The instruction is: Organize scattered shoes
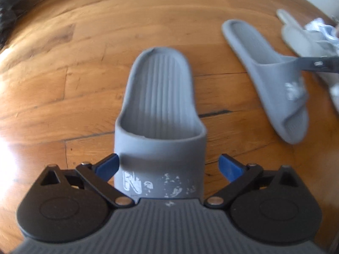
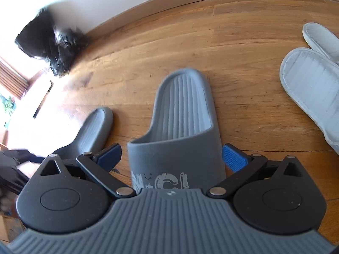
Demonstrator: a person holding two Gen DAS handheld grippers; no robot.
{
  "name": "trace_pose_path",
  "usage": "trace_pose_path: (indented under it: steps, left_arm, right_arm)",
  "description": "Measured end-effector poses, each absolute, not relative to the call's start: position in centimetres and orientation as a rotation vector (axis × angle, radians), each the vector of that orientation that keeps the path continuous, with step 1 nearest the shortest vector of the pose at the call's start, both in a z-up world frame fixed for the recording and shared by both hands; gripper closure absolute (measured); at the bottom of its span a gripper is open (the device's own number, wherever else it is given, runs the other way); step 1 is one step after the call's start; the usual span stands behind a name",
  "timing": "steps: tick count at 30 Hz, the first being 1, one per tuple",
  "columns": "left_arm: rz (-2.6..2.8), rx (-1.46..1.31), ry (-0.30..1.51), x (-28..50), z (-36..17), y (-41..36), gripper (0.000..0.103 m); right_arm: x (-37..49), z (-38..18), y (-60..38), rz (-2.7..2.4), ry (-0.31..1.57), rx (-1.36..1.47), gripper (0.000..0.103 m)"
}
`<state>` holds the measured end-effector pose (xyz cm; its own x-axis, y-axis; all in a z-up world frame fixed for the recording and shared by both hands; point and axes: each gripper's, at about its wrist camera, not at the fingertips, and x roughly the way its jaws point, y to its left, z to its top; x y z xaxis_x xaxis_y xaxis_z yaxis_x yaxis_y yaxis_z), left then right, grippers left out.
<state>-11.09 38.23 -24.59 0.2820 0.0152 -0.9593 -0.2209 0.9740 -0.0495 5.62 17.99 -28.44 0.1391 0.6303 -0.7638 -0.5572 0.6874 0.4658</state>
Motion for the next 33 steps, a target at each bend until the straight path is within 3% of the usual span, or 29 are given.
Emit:
trace_pose_path:
  steps: [13,20,25,33]
  left_arm:
    - [0.312,-0.266,1.136,-8.9,-23.2,38.6,0.011]
    - [0.41,-0.35,1.039,-10.8,-20.3,41.1,0.005]
    - [0.479,-0.409,0.968,-12.2,-18.1,42.9,0.005]
    - [0.472,-0.426,0.982,-12.8,-18.5,42.7,0.005]
  right_arm:
    - [3.3,-30.3,19.3,0.758,1.199,0.055,0.0]
    - [3.4,-30.7,17.8,0.757,1.227,0.123,0.002]
    - [1.4,-31.2,21.3,0.824,1.22,-0.026,0.002]
    - [-1.7,-30.8,24.0,0.797,1.248,-0.003,0.004]
